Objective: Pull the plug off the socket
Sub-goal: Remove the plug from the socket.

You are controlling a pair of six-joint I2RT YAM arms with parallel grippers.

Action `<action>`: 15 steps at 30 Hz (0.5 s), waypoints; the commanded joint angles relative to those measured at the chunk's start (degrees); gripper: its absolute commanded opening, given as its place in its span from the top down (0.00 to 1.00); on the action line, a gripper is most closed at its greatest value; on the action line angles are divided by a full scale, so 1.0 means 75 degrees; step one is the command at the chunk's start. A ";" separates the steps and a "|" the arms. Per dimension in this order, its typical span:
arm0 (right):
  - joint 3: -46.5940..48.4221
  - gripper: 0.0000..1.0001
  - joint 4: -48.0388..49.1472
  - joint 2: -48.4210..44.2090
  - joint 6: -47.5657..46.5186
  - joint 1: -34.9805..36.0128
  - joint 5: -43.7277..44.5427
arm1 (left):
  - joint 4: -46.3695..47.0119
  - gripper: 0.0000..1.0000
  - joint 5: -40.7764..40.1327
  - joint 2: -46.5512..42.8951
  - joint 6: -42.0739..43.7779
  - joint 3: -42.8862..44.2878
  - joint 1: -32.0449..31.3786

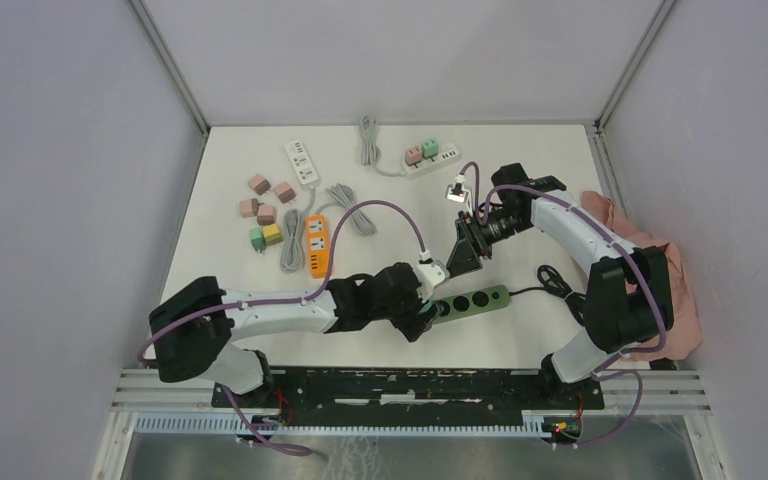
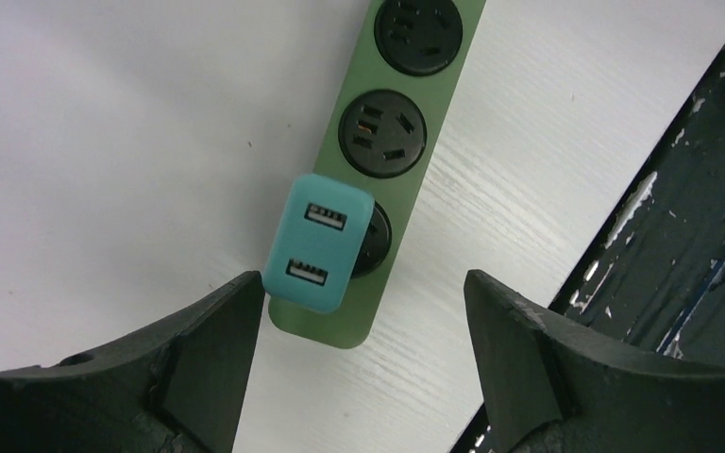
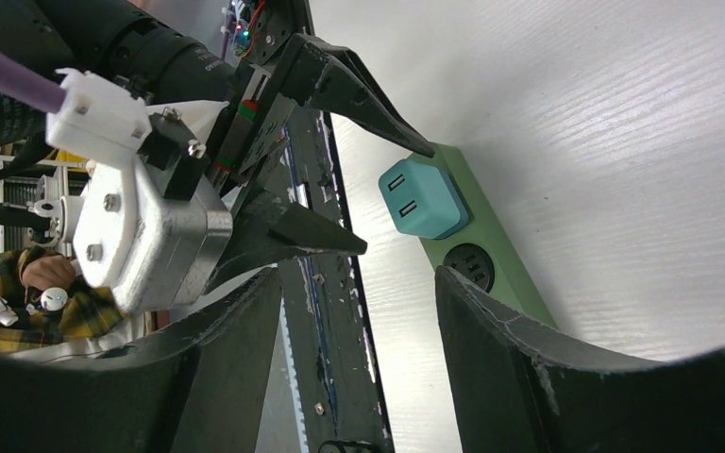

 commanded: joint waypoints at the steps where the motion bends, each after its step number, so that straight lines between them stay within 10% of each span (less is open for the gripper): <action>1: 0.0332 0.33 -0.0010 -0.0197 -0.0157 -0.0034 -0.0129 | -0.0014 0.16 -0.0470 0.0151 0.0731 0.0611 -0.0025; 15: 0.0453 0.33 -0.0295 -0.0252 -0.0651 -0.0101 -0.0117 | 0.0077 0.31 0.0514 0.0497 0.1675 0.0990 0.0508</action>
